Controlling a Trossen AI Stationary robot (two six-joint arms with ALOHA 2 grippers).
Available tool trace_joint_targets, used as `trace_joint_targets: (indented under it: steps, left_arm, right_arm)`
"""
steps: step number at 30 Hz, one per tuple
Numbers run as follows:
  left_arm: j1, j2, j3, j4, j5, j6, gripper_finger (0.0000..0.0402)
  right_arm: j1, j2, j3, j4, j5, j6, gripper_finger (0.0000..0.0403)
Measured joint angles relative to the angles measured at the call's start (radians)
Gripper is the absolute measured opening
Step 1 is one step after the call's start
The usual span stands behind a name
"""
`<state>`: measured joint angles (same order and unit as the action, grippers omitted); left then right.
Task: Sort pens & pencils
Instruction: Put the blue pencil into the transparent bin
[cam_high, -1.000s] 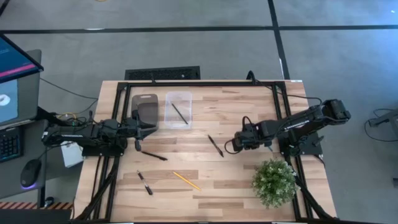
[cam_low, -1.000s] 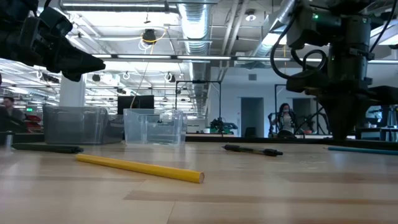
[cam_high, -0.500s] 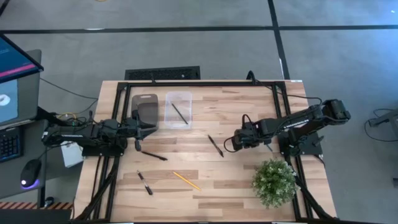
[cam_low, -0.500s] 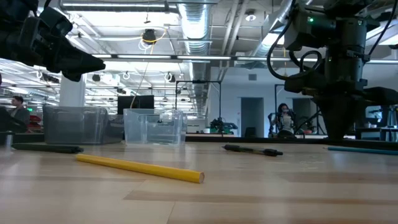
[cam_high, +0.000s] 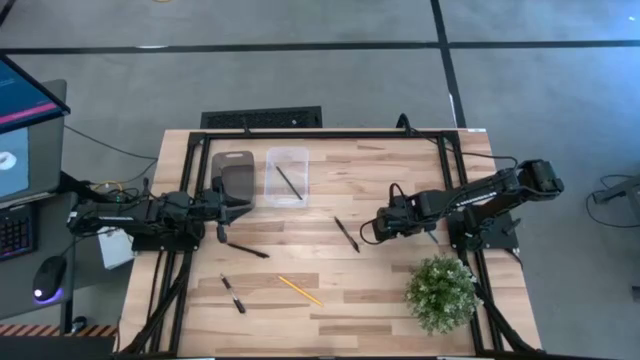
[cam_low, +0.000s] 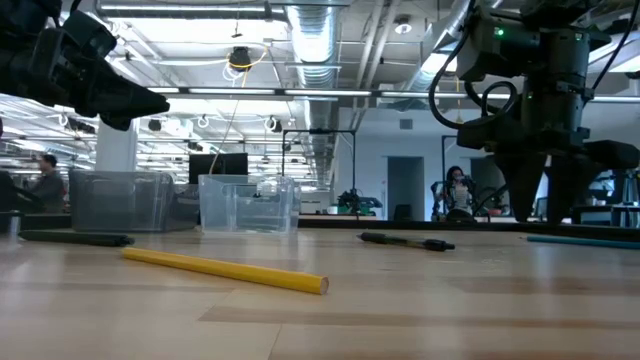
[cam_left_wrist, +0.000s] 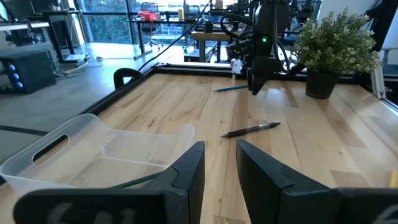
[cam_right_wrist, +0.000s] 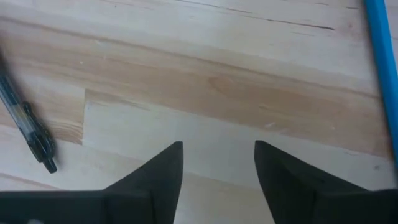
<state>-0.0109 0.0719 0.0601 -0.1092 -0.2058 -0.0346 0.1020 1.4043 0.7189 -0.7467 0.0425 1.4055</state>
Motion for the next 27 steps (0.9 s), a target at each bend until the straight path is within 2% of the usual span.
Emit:
trace_joint_targets:
  steps: [8,17,27]
  left_arm:
    - [0.0,0.0,0.0,0.0,-0.002,0.005,0.0082]
    - [0.0,0.0,0.0,0.001,-0.016,0.005,0.0082]
    - [0.0,0.0,0.0,0.001,-0.017,0.008,0.0082]
  right_arm:
    - [-0.002,0.0,0.0,-0.025,-0.015,-0.052,0.0232]
    - [-0.038,0.0,-0.001,-0.227,-0.015,-0.072,0.0226]
    - [-0.099,0.0,-0.027,-0.237,-0.015,-0.188,0.0225]
